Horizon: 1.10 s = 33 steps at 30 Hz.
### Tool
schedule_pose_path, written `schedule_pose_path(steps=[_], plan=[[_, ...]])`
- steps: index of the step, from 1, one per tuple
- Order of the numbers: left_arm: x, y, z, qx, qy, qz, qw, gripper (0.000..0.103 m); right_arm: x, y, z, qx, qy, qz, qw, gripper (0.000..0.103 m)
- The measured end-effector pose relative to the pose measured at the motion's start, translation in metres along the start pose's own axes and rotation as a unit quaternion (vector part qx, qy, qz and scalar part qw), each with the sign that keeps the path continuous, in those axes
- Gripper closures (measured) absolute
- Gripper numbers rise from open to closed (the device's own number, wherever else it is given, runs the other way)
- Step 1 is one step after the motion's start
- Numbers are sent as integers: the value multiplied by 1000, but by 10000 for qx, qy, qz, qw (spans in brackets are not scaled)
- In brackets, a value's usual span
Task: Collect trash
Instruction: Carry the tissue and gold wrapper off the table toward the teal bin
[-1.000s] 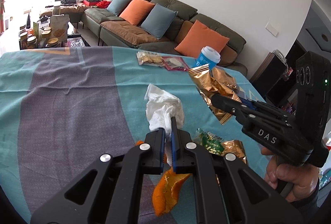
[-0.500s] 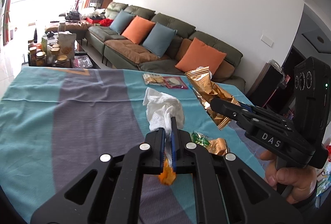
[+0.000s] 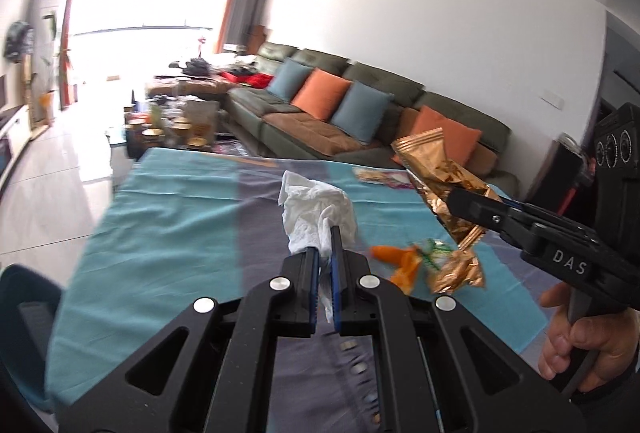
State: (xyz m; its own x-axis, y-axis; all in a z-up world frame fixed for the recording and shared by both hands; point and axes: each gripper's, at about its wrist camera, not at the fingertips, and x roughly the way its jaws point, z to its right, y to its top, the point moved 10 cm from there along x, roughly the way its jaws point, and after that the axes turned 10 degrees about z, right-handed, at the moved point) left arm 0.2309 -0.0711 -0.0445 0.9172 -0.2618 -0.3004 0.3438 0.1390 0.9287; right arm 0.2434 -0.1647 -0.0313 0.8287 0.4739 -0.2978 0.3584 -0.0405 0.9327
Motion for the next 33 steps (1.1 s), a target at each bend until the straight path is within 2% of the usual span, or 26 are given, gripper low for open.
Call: schedule_pose_path(steps=[6, 11, 20, 29, 33], plan=[[-55, 6, -51, -64, 679, 221, 9974, 98, 14, -4, -60, -123, 585, -58, 9982, 87], [-102, 6, -95, -158, 1234, 376, 9915, 98, 24, -9, -108, -266, 1018, -127, 9944, 87], [-185, 2, -171, -414, 2107, 521, 9753, 98, 41, -21, -190, -511, 1697, -352, 9835, 87], [-242, -13, -247, -706, 2789, 493, 9564, 98, 74, -34, -257, -748, 2291, -712, 9679, 87], [-261, -22, -277, -900, 2946, 448, 9503, 98, 90, -42, -283, -787, 2498, -894, 9610, 87]])
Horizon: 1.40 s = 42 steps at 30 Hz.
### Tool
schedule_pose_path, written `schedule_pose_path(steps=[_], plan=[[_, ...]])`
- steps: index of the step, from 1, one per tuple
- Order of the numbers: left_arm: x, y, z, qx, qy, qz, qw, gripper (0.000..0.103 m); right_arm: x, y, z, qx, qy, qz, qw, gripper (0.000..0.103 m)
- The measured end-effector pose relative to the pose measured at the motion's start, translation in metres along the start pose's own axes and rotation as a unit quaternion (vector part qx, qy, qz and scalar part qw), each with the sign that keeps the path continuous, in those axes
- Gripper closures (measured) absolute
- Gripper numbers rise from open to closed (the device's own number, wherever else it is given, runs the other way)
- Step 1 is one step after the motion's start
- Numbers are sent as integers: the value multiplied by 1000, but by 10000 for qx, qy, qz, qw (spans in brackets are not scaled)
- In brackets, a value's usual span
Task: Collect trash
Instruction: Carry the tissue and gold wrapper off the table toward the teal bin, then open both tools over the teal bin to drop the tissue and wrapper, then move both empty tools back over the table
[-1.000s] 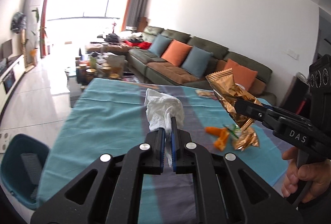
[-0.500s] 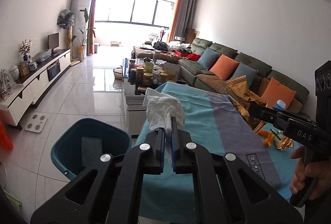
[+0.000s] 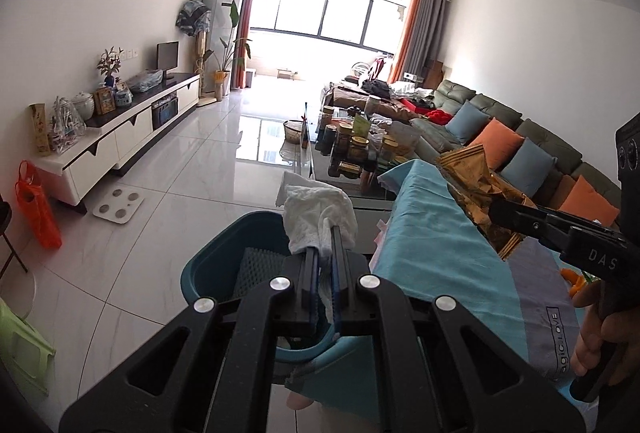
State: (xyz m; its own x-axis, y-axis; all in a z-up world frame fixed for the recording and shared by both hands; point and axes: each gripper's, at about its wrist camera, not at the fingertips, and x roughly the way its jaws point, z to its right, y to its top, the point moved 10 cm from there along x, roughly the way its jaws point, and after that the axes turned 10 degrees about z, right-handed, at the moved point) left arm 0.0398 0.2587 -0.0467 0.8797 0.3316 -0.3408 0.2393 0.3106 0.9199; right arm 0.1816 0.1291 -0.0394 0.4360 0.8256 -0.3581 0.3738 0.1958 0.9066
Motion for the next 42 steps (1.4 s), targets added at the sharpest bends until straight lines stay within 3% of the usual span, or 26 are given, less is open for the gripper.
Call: schedule_pose_path(steps=[10, 23, 25, 28, 36, 42], plan=[[32, -19, -39, -315, 269, -350, 9985, 98, 68, -21, -32, -103, 382, -660, 9970, 86], [124, -75, -50, -180, 732, -1098, 9911, 94, 144, -74, -41, -275, 239, -1663, 9854, 81], [135, -81, -50, -165, 805, -1178, 9896, 90, 151, -80, -42, -271, 225, -1760, 9838, 80], [149, -89, -41, -139, 853, -1312, 9876, 72, 158, -87, -42, -218, 228, -1901, 9813, 64], [165, -97, -34, -31, 1005, -1377, 9854, 49, 153, -78, -32, 16, 167, -1713, 9851, 57], [164, -92, -35, 87, 1099, -1300, 9854, 43, 151, -68, -25, 101, 154, -1561, 9876, 54]])
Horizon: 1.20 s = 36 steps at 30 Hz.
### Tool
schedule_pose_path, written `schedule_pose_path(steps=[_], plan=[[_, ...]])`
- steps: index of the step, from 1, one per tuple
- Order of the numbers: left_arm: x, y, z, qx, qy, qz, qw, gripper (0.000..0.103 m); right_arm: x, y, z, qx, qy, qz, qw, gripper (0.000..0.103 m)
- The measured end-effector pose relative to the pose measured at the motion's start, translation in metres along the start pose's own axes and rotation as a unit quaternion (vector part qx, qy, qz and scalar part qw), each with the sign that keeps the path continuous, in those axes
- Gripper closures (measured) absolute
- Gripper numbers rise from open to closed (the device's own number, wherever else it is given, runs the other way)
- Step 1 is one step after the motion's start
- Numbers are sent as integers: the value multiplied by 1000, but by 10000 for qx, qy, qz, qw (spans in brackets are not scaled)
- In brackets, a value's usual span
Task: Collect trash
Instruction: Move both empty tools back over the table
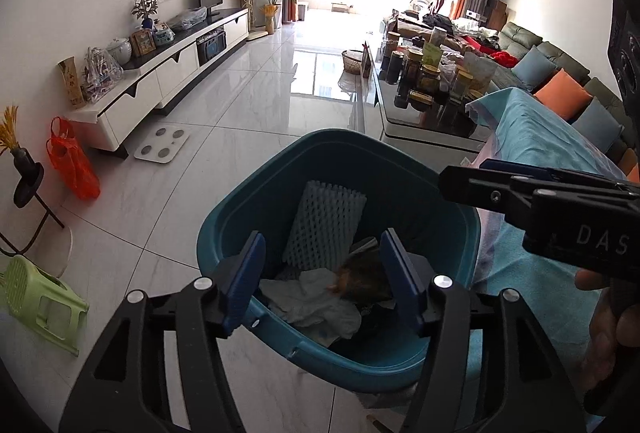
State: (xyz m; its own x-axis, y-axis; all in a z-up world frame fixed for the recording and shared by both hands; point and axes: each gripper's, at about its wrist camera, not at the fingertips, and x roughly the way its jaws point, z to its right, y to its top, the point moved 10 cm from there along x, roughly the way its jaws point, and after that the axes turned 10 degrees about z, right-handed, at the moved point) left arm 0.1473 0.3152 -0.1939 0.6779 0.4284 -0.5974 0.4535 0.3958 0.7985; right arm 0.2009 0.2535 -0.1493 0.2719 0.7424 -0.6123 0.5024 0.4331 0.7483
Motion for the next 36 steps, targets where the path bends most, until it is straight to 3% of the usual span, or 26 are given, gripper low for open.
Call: schedule_pose_path(steps=[9, 17, 20, 28, 36], plan=[[-9, 8, 7, 159, 108, 118, 9997, 35, -33, 6, 19, 222, 70, 355, 9991, 43], [-30, 22, 37, 512, 178, 361, 9979, 18, -82, 5, 51, 391, -160, 876, 9953, 16], [-39, 27, 51, 679, 211, 480, 9963, 11, -101, 2, 65, 482, -230, 1050, 9930, 12], [-70, 41, 103, 1098, 140, 762, 9909, 6, -155, -7, 102, 698, -456, 1538, 9846, 7], [-97, 41, 174, 1521, -350, 918, 9835, 6, -219, -30, 147, 957, -785, 1996, 9720, 7]])
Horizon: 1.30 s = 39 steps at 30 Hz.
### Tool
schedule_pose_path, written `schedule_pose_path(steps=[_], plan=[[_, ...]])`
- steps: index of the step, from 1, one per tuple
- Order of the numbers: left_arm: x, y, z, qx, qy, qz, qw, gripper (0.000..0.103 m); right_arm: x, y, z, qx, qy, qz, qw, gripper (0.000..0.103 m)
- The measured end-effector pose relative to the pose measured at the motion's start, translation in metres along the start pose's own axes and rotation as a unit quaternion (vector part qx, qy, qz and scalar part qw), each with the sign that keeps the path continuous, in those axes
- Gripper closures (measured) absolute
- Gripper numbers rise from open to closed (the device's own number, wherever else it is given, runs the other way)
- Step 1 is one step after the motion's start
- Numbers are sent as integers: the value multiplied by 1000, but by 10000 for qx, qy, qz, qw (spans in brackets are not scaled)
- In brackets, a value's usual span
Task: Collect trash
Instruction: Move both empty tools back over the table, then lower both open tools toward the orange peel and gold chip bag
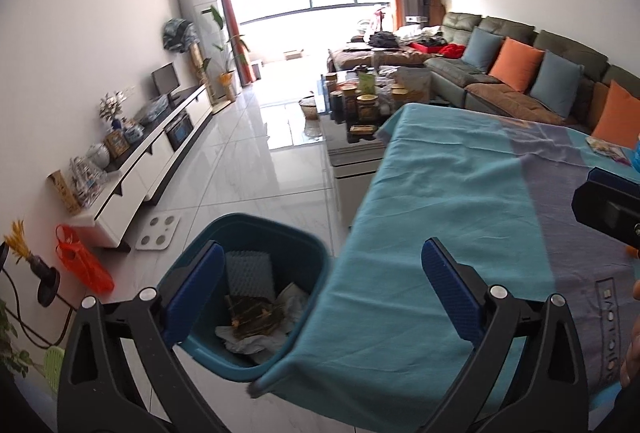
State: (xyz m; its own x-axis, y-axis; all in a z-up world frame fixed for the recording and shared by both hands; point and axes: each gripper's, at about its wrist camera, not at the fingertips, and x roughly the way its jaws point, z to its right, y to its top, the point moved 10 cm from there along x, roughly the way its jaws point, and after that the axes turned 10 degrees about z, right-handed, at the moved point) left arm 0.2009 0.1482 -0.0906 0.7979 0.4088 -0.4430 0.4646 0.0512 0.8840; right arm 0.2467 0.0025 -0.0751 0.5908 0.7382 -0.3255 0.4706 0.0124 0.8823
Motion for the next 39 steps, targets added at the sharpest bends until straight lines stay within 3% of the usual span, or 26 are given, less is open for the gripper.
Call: schedule_pose_path(steps=[8, 17, 22, 32, 39], plan=[[-21, 15, 73, -43, -886, 255, 9957, 6, -56, -7, 48, 216, -488, 327, 9980, 7], [-54, 19, 139, -400, -1970, 580, 9779, 6, -119, -25, 80, 33, -1276, 753, 9890, 7], [-62, 12, 170, -456, -2427, 543, 9675, 6, -153, -42, 102, 66, -1793, 868, 9799, 7], [-69, -1, 237, -77, -3219, 358, 9461, 6, -206, -65, 170, 367, -2875, 877, 9531, 7], [-64, -11, 291, 208, -3636, 154, 9312, 6, -216, -70, 218, 895, -3194, 787, 9401, 7]])
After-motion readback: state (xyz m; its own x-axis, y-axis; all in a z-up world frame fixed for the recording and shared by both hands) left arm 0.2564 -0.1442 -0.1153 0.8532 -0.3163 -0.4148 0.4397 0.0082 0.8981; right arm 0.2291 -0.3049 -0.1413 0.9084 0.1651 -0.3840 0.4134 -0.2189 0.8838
